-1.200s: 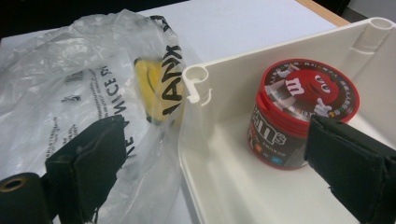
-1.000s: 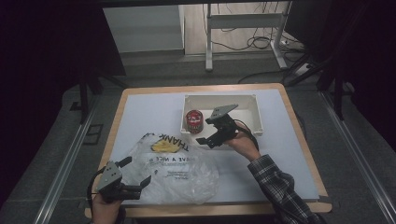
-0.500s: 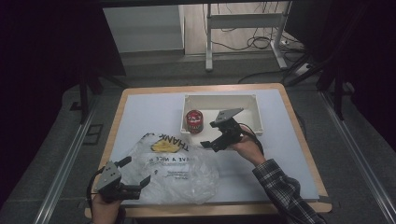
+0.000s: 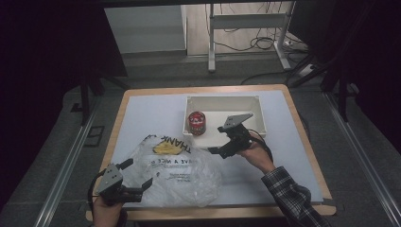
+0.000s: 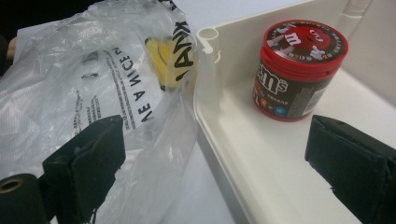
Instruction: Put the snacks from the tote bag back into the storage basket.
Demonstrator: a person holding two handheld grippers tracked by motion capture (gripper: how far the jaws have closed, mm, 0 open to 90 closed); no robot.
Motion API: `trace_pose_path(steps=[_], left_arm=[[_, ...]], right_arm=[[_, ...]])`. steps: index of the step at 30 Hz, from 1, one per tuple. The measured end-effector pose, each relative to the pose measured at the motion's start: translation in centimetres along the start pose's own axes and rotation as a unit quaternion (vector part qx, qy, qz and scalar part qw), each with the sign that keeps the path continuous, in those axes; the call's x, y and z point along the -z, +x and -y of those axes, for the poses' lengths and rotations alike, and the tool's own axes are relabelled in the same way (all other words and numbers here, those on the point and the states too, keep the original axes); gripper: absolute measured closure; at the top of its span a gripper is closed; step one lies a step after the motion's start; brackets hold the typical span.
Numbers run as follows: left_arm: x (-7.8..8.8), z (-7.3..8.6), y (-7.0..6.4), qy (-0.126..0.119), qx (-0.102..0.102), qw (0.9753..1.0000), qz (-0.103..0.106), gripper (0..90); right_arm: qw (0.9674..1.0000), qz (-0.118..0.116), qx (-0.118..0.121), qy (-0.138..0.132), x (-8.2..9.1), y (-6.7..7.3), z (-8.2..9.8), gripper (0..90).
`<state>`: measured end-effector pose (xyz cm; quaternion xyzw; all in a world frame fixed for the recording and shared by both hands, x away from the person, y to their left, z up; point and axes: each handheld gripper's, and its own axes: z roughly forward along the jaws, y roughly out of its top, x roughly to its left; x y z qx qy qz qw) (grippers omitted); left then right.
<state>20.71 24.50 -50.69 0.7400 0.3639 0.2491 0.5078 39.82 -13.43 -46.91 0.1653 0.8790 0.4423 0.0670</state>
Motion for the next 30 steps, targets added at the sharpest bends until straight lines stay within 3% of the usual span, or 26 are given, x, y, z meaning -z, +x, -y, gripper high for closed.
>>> trace_pose_path(steps=[30], left_arm=[[-0.1, -0.1, -0.2, 0.001, -0.005, 1.0000, 0.004, 2.2]], right_arm=[[1.0000, 0.006, 0.007, 0.000, 1.9, 1.2, 1.5, 4.2]])
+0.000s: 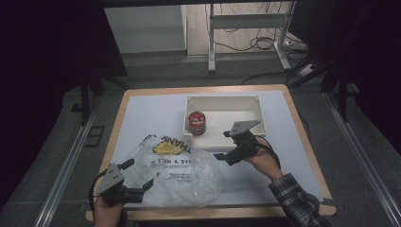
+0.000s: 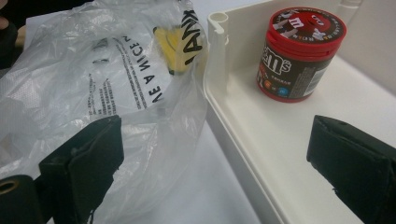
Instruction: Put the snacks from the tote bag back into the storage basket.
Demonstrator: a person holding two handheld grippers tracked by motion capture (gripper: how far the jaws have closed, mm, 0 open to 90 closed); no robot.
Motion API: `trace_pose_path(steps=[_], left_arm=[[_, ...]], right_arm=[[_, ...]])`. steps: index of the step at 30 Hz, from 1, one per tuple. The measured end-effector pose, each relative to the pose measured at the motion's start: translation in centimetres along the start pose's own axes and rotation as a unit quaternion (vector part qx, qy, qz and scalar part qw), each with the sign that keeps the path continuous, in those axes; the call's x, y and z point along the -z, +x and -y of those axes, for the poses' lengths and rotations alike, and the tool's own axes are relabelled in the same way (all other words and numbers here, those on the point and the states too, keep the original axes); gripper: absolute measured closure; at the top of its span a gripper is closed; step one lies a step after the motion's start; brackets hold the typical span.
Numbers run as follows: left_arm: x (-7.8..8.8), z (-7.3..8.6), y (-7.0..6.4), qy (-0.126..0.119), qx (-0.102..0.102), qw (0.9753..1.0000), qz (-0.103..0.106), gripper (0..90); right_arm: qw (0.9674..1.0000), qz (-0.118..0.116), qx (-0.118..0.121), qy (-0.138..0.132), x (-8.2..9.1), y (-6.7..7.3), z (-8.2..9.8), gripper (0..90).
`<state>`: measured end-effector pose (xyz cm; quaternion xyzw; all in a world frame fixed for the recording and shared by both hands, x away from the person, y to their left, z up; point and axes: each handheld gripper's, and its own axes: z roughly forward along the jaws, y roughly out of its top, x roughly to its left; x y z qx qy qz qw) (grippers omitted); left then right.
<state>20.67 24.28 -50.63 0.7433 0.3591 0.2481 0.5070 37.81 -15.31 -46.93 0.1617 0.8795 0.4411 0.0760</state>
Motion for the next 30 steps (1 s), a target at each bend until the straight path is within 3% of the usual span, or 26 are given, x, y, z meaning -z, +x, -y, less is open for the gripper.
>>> trace_pose_path(steps=[4, 8, 11, 30], left_arm=[[-0.1, 0.0, 0.0, 0.005, 0.000, 1.0000, 0.002, 2.2], [-0.4, 0.1, -0.2, 0.021, -0.013, 0.9997, 0.006, 2.8], [-0.5, 0.0, -0.4, 0.020, -0.019, 0.9996, 0.010, 2.9], [-0.1, 0.0, -0.1, 0.007, -0.006, 0.9999, 0.003, 2.6]], right_arm=[[1.0000, 0.002, 0.000, 0.001, 0.2, 0.0, 0.3, 4.2], [1.0000, 0.003, 0.000, 0.000, 0.5, 0.1, 0.4, 4.2], [1.0000, 0.002, 0.002, 0.001, 0.7, 0.3, 0.5, 4.2], [0.9999, 0.005, 0.004, -0.014, 2.1, 0.9, 1.3, 4.2]])
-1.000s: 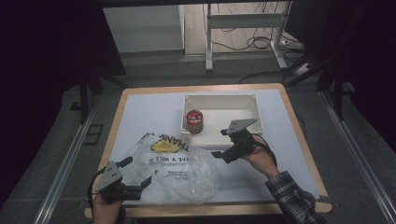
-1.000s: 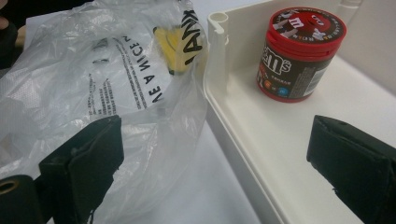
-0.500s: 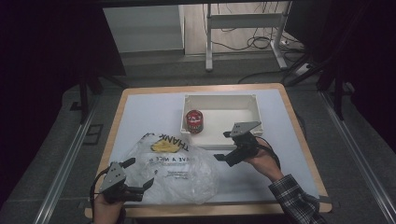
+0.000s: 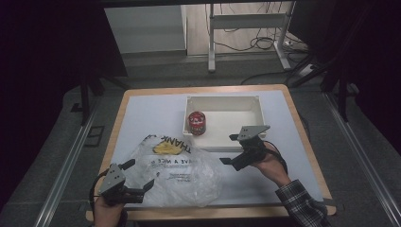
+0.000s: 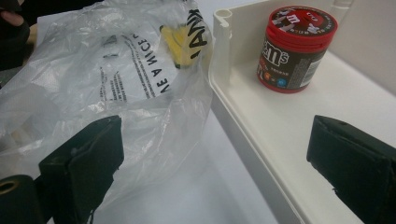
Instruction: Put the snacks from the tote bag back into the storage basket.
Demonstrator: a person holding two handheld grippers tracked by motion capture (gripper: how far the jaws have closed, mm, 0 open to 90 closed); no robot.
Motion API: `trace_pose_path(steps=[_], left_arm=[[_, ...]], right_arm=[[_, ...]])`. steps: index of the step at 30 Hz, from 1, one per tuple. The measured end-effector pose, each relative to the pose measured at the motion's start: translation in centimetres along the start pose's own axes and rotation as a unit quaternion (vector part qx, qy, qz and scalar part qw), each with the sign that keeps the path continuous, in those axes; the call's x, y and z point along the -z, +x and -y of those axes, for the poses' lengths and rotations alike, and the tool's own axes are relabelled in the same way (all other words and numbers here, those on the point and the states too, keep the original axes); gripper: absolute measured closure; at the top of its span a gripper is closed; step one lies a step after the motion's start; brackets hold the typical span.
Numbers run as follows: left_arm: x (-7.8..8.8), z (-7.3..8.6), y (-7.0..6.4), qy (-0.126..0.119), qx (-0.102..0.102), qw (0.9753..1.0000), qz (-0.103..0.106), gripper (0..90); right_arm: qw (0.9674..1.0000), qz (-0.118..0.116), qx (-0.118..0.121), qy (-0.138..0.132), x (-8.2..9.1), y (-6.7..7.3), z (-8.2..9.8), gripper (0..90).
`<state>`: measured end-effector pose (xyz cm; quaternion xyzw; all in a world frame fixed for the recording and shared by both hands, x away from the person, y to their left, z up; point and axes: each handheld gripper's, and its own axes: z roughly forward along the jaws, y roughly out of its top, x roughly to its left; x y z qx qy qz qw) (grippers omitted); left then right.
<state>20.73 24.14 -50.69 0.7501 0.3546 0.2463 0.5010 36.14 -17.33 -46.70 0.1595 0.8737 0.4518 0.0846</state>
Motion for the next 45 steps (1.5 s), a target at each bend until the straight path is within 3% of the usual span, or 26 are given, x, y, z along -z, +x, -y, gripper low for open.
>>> trace_pose_path(steps=[17, 45], left_arm=[[0.2, 0.0, 0.1, -0.007, 0.008, 0.9999, -0.005, 2.3], [0.0, 0.0, 0.0, -0.005, 0.007, 1.0000, -0.004, 2.2]], right_arm=[[0.9995, 0.021, -0.020, -0.008, 2.2, -0.2, 1.5, 3.1], [0.9962, 0.079, -0.037, -0.004, 6.0, -0.3, 4.4, 1.2]])
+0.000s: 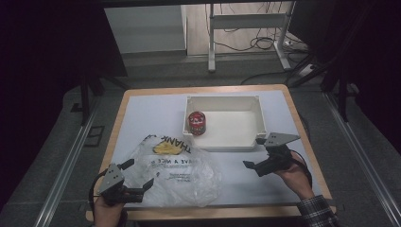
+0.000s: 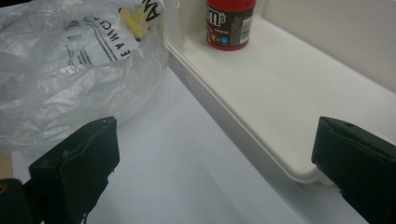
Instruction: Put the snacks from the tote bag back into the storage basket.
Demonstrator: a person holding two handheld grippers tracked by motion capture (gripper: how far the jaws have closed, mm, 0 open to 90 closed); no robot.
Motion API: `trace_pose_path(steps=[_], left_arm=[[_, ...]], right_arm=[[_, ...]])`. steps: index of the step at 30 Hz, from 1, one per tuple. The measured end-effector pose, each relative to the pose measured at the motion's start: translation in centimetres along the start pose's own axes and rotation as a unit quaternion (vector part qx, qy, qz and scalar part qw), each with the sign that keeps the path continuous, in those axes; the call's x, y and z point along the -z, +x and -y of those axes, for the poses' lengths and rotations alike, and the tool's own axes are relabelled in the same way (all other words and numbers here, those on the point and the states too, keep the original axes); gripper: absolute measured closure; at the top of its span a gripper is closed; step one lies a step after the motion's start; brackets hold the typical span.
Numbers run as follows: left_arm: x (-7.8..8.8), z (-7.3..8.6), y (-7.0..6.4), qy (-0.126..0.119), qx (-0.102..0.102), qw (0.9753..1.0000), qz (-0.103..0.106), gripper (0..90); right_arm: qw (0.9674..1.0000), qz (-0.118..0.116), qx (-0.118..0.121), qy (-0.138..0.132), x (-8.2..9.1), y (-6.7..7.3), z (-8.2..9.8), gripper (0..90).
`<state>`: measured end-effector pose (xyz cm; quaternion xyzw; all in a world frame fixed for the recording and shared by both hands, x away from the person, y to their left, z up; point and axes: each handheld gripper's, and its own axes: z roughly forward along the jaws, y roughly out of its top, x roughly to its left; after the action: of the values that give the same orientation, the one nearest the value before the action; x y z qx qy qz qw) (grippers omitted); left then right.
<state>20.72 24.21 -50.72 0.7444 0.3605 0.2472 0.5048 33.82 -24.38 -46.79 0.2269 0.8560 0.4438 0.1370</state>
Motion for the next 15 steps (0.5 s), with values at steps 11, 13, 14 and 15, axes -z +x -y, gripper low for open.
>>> trace_pose_path(steps=[11, 13, 14, 15], left_arm=[[-0.1, 0.0, -0.1, 0.001, -0.002, 1.0000, 0.001, 2.3], [-0.1, 0.0, -0.1, 0.002, -0.002, 1.0000, 0.002, 2.3], [-0.1, 0.0, -0.1, 0.002, -0.002, 1.0000, 0.002, 2.3], [-0.1, 0.0, -0.1, 0.002, -0.002, 1.0000, 0.002, 2.3]], right_arm=[[0.9998, 0.011, -0.010, 0.010, 0.8, -0.3, 1.3, 1.2], [0.9998, 0.010, -0.015, 0.011, 0.8, -0.4, 1.6, 1.2], [0.9997, 0.009, -0.019, 0.012, 0.9, -0.4, 1.7, 1.2], [0.9996, 0.009, -0.021, 0.015, 0.9, -0.4, 1.8, 1.2]])
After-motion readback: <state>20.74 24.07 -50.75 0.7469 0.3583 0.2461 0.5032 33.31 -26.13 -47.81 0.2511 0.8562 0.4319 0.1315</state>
